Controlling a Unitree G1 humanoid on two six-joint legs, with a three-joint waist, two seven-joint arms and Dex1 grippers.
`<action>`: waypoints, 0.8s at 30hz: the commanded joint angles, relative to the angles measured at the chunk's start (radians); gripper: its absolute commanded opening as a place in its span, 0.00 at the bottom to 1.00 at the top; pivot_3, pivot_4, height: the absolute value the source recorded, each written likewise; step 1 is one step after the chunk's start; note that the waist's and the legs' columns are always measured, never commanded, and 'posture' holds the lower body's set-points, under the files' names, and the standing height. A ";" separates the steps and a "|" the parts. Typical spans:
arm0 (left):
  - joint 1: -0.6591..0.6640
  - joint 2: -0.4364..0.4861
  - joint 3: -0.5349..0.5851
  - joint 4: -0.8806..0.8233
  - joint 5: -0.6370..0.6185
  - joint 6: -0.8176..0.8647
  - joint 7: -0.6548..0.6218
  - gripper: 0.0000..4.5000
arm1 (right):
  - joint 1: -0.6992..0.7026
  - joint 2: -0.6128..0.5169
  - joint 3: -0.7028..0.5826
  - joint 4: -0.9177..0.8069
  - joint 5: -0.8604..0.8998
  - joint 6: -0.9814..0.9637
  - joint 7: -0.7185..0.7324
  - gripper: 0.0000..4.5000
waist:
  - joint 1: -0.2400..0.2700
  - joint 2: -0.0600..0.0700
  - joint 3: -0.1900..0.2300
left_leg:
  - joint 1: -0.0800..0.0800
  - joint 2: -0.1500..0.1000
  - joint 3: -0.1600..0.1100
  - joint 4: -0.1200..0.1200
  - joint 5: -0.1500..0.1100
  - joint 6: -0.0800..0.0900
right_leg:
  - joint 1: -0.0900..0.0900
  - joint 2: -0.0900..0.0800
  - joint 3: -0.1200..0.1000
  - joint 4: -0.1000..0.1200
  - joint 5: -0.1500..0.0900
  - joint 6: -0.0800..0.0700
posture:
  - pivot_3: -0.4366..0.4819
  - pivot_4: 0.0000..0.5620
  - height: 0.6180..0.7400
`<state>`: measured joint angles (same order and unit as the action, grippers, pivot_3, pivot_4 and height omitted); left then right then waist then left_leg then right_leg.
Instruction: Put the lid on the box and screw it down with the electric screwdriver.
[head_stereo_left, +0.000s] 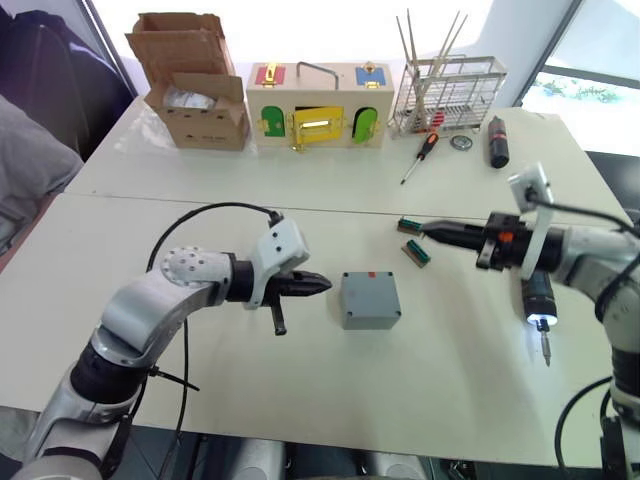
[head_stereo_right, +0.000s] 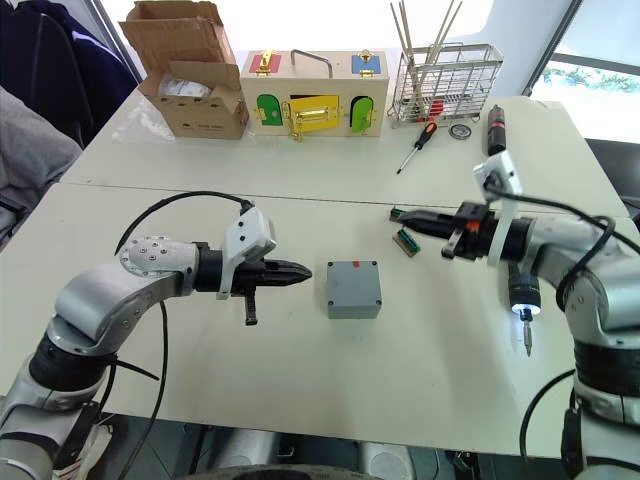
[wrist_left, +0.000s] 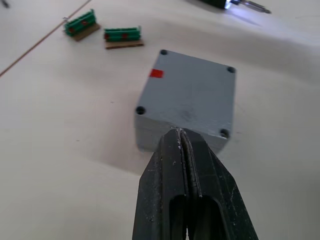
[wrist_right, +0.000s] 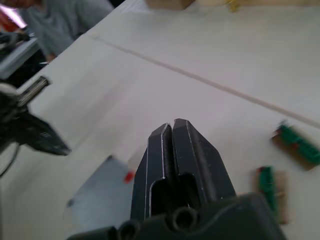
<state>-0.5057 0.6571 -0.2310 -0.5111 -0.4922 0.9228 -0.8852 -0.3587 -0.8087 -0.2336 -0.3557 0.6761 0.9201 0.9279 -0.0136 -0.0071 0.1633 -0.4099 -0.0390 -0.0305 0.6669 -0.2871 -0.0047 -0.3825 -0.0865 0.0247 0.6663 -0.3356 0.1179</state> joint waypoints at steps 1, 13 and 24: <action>-0.005 0.009 -0.027 -0.012 -0.003 -0.033 -0.028 0.00 | 0.029 0.033 -0.007 -0.081 0.041 0.018 -0.062 0.00 | 0.001 0.000 0.000 | 0.000 0.000 0.000 0.000 0.000 0.000 | 0.000 0.000 0.000 0.000 0.000 0.000 | 0.48 0.27 1.00; -0.006 0.002 -0.047 0.005 0.021 -0.059 -0.014 0.00 | 0.074 0.070 0.087 -0.095 0.000 -0.043 -0.127 0.00 | 0.001 0.000 0.000 | 0.000 -0.001 0.000 0.000 0.001 -0.001 | 0.000 0.000 -0.001 0.000 0.000 0.000 | 0.48 0.27 1.00; 0.003 -0.001 -0.040 -0.014 0.012 -0.045 0.012 0.00 | 0.072 0.063 0.138 -0.057 -0.044 -0.103 -0.114 0.00 | 0.001 0.000 0.000 | 0.000 -0.001 0.000 0.000 0.001 -0.001 | 0.000 0.000 -0.001 0.000 0.000 0.000 | 0.48 0.27 1.00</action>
<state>-0.5038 0.6572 -0.2886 -0.4894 -0.4693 0.8834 -0.8775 -0.2776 -0.7362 -0.0922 -0.4027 0.6398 0.8441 0.8045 -0.0123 -0.0071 0.1633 -0.4101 -0.0398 -0.0303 0.6670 -0.2863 -0.0060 -0.3829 -0.0863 0.0240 0.6664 -0.3356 0.1179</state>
